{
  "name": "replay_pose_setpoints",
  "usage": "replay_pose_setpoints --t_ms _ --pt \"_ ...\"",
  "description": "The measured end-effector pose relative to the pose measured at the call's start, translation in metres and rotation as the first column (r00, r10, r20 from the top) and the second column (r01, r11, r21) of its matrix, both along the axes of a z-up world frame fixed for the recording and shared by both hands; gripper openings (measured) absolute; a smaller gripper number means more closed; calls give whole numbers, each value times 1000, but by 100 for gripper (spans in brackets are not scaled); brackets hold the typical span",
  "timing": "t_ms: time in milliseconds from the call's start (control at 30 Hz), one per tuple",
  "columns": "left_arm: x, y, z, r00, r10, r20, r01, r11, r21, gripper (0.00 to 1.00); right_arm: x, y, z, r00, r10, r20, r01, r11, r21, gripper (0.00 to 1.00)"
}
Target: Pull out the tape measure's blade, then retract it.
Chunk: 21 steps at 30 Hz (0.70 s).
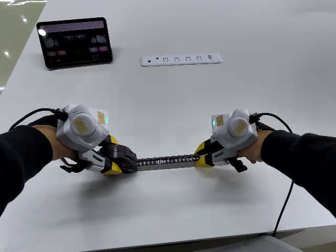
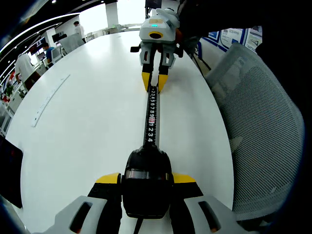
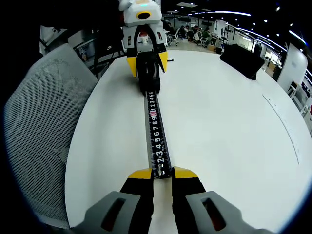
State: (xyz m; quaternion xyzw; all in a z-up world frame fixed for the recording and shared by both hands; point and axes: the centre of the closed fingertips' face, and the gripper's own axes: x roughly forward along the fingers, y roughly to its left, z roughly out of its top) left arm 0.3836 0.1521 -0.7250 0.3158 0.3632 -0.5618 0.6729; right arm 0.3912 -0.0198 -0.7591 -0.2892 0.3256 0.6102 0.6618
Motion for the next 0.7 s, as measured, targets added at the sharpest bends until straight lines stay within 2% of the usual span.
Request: replay_pose_setpoints --t_ms 700 --pt "0 -1 0 1000 8 0 -8 1000 -3 34 -2 -36 3 999 -35 -6 34 999 -30 8"
